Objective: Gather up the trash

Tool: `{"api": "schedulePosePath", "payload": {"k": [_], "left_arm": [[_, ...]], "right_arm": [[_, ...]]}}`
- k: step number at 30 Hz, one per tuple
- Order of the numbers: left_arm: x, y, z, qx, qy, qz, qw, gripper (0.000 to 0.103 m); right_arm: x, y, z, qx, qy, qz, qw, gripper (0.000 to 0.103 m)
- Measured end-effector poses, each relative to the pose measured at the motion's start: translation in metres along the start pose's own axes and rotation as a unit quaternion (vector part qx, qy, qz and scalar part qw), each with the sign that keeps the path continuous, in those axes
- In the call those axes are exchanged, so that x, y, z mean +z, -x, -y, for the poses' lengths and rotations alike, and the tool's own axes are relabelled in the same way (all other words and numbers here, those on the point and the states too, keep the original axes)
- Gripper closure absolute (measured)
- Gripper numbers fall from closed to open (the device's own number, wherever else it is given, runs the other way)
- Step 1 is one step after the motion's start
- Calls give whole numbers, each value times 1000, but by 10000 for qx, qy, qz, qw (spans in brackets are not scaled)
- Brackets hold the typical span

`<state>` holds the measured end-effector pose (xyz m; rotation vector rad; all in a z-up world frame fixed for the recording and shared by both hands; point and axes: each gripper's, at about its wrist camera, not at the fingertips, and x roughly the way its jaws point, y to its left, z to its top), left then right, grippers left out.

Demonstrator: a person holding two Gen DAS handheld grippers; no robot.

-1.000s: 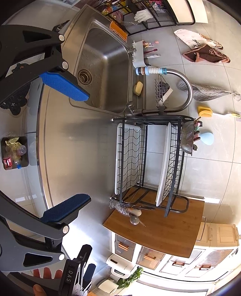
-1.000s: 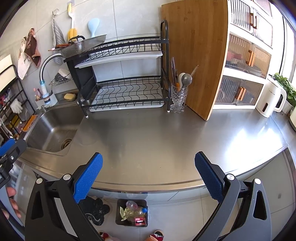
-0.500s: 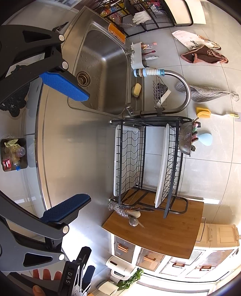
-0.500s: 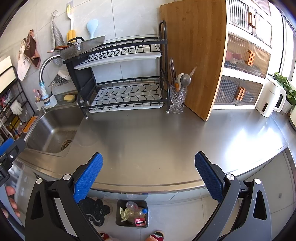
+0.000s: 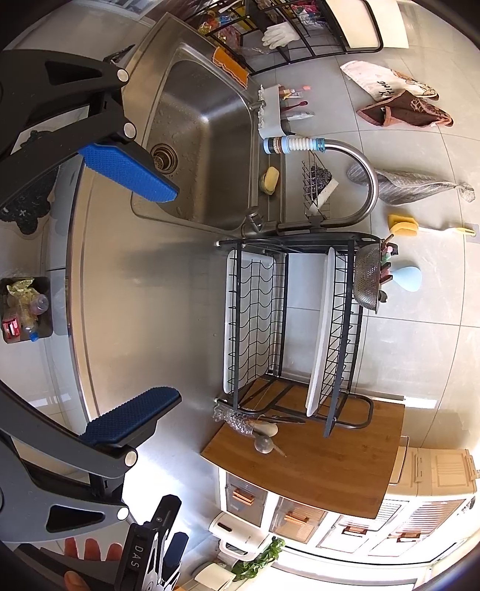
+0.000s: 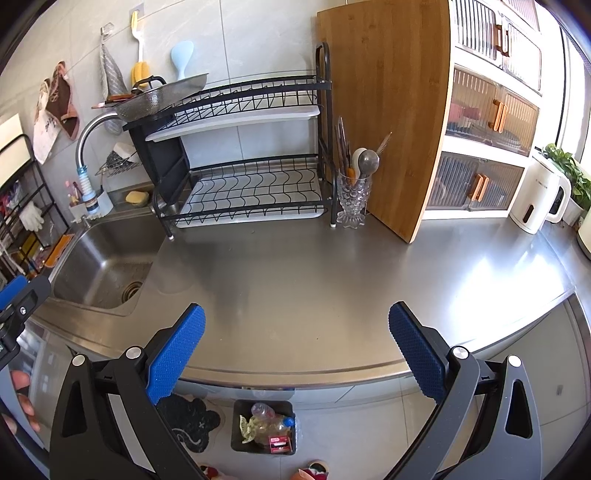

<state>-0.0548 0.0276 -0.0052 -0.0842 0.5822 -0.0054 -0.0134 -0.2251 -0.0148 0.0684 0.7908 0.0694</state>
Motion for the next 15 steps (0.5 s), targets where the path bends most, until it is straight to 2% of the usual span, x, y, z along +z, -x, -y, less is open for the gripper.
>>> {"api": "schedulePosePath", "payload": {"k": [15], "left_arm": [[1, -5, -3, 65, 3, -29, 10000, 8]], "right_arm": [[3, -5, -2, 18, 6, -10, 10000, 3]]}}
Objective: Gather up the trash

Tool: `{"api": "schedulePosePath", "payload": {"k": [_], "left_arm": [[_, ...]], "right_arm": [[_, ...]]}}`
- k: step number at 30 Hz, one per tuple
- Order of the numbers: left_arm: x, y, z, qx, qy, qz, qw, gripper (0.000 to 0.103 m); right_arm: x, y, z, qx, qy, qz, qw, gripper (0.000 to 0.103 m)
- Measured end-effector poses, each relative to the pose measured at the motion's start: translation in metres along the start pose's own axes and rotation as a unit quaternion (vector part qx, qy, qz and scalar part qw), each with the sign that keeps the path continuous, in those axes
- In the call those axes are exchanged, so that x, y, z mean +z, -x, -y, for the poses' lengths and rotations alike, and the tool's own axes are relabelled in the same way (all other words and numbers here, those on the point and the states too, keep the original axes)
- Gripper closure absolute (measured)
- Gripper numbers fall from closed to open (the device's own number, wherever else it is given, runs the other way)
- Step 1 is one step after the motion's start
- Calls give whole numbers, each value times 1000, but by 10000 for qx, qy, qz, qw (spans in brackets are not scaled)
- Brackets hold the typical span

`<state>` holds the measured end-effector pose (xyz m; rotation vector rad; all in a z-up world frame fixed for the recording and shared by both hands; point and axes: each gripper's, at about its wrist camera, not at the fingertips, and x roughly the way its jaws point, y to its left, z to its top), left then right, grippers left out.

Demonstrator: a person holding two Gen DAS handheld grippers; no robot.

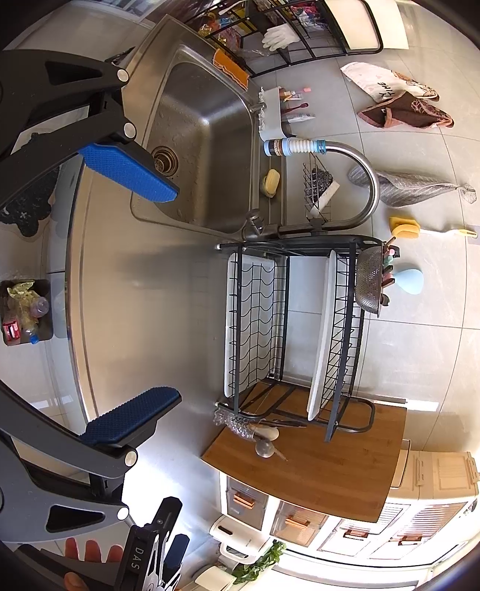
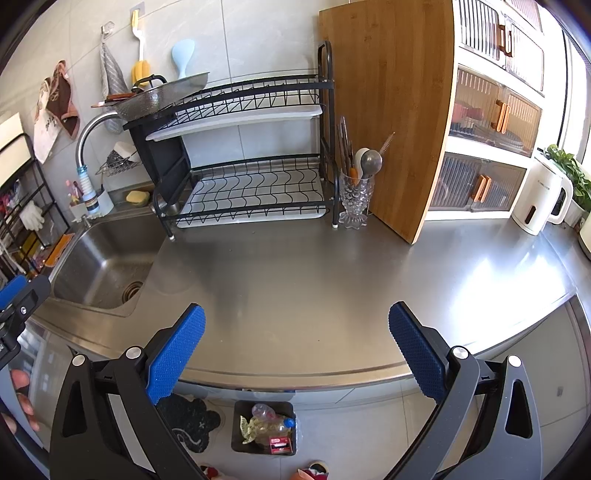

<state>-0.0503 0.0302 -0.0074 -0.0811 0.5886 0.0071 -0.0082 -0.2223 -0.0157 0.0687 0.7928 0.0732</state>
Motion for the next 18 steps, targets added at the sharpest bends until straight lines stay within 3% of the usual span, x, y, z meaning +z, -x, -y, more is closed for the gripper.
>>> {"api": "schedulePosePath", "payload": {"k": [18], "left_arm": [[2, 3, 0, 138, 32, 30, 9999, 8]], "right_arm": [[0, 0, 0, 0, 4, 29, 10000, 3]]}}
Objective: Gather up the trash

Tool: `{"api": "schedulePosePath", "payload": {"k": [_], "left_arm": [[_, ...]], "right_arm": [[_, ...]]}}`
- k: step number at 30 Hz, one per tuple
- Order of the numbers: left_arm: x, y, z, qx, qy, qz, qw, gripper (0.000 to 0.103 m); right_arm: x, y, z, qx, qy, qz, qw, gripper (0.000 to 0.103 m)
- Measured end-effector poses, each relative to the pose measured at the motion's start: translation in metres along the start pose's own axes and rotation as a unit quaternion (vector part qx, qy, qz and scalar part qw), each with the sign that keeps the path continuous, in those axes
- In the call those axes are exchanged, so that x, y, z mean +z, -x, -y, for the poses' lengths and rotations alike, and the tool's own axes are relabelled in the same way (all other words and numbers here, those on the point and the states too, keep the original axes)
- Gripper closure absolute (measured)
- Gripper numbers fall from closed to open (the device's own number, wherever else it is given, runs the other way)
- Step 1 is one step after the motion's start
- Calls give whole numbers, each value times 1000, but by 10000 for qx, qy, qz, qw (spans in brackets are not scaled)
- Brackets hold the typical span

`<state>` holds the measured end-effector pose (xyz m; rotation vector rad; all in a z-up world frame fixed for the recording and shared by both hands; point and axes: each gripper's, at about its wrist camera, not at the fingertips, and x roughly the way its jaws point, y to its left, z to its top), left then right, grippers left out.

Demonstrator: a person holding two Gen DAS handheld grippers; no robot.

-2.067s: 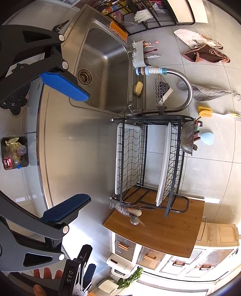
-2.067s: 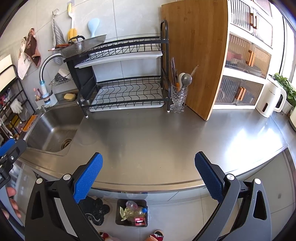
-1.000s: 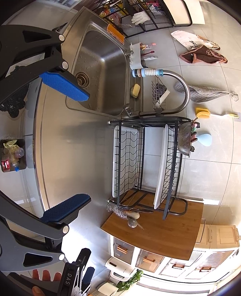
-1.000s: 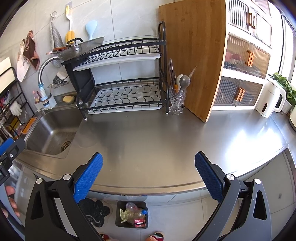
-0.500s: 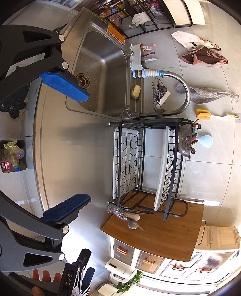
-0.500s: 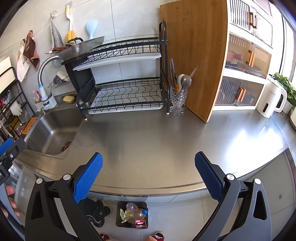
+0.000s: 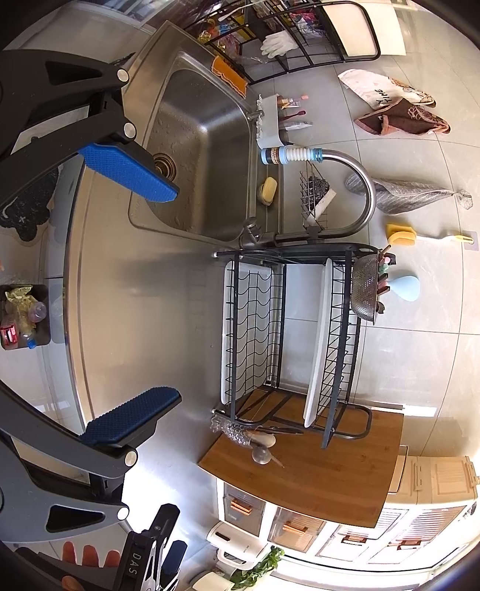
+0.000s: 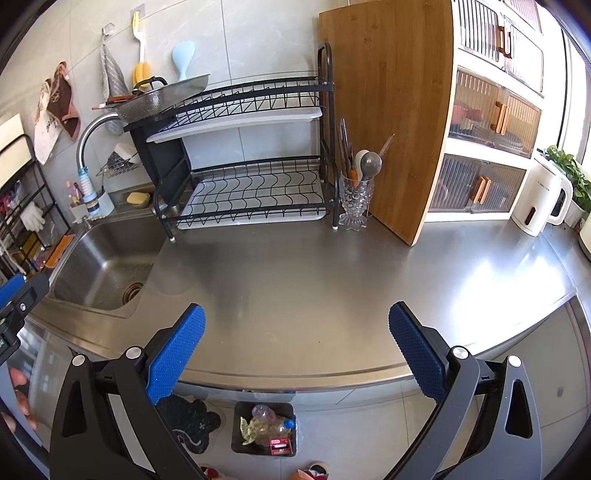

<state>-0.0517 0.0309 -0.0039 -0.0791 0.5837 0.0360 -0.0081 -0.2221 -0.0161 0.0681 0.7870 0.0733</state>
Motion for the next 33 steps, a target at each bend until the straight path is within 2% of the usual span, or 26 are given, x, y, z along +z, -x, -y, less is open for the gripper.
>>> {"api": "schedulePosePath", "payload": {"k": [8, 11, 14, 19, 27, 33], "left_arm": [[-1, -5, 0, -137, 65, -198, 9997, 8], [-2, -6, 0, 27, 67, -228, 9997, 8], [-1, -7, -4, -95, 177, -278, 9994, 8], [-1, -7, -6, 5, 183, -311, 9993, 8], [-1, 1, -1, 430, -69, -17, 9991, 8], [1, 2, 0, 351, -46, 7, 9994, 8]], "right_arm": [[1, 1, 1, -15, -2, 4, 10000, 3], [1, 1, 1, -16, 11, -9, 10000, 3], [-1, 2, 3, -6, 11, -29, 10000, 3], [-1, 2, 2, -9, 25, -27, 10000, 3], [-3, 3, -1, -21, 52, 9, 10000, 3], [-5, 3, -2, 4, 55, 1, 10000, 3]]}}
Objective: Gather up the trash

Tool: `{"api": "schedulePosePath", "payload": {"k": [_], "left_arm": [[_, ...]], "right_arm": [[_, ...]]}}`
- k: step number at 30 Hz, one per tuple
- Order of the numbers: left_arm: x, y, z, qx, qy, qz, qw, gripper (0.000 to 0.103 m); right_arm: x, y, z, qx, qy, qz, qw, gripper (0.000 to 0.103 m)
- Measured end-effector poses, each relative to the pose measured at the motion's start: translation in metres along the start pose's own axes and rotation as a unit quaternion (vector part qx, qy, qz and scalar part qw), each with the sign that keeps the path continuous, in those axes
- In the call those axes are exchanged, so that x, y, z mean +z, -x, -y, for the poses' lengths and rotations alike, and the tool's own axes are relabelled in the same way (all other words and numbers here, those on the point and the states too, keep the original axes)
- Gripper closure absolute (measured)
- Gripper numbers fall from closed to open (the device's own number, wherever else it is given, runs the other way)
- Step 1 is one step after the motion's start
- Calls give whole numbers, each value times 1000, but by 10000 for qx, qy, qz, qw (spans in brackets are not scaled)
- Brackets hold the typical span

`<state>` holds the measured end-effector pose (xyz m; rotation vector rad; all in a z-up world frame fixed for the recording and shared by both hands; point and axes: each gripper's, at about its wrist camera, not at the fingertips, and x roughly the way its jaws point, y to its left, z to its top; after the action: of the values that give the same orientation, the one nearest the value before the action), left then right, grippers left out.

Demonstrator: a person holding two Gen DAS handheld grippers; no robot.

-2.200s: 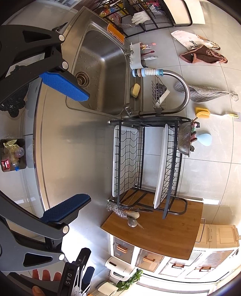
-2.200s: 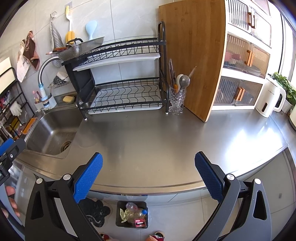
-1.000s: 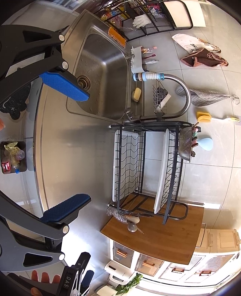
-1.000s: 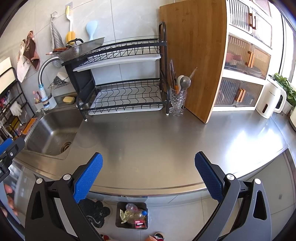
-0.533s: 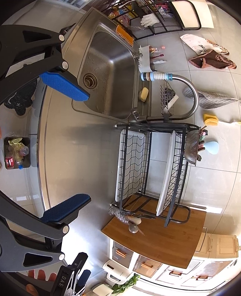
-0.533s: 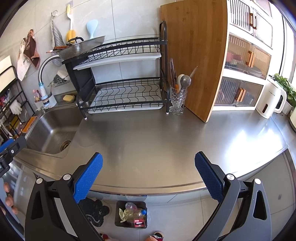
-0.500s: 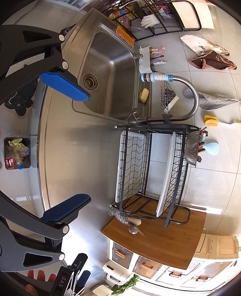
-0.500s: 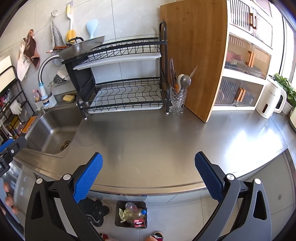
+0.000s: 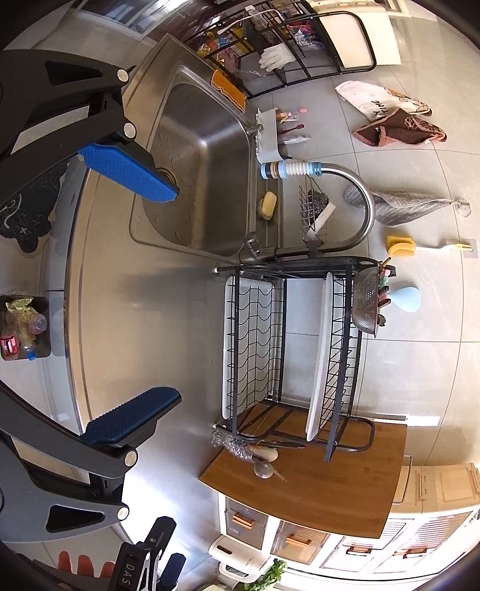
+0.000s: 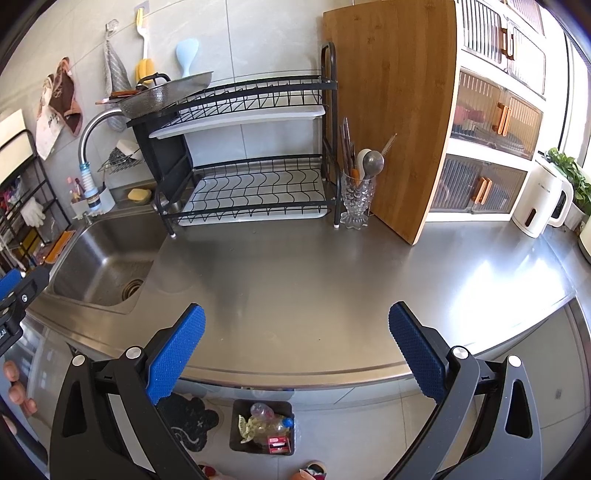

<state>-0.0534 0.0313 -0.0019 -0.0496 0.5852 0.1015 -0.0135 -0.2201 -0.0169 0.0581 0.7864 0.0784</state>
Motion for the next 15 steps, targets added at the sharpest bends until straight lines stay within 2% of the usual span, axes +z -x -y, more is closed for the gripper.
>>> {"api": "schedulePosePath", "payload": {"k": [15], "left_arm": [[-3, 2, -1, -35, 36, -62, 10000, 8]], "right_arm": [[-3, 4, -1, -3, 1, 24, 10000, 3]]}}
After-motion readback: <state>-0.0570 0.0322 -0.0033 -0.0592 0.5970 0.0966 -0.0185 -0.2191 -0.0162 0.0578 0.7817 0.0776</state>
